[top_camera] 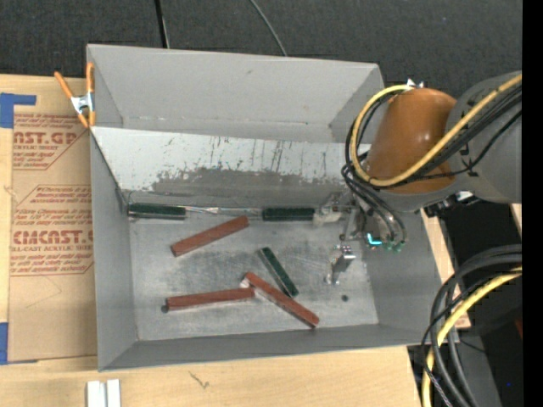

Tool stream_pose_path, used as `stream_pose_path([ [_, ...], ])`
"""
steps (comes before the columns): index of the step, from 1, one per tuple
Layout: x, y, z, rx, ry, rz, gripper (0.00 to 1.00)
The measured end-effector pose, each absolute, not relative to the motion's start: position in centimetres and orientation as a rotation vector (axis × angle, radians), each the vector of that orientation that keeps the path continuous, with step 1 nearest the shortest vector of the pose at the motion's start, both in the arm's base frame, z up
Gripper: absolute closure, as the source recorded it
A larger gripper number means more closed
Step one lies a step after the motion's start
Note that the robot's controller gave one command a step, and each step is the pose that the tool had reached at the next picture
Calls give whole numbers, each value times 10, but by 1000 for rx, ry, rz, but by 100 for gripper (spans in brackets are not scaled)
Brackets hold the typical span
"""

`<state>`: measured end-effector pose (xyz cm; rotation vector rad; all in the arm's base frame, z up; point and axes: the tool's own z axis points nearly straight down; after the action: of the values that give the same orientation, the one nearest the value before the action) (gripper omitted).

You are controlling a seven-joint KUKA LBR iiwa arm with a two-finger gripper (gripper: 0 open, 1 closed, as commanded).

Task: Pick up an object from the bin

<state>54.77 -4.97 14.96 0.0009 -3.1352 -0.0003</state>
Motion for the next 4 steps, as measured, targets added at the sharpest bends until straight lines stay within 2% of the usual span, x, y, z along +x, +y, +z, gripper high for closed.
stream_pose_path([
  [1,550,-50,154,2,-3143,1,0],
  [2,514,-31,101,-140,-3143,-1,0],
  [3,500,-24,99,-264,-3129,-1,0],
  [4,487,-28,100,-597,-3084,-1,0],
])
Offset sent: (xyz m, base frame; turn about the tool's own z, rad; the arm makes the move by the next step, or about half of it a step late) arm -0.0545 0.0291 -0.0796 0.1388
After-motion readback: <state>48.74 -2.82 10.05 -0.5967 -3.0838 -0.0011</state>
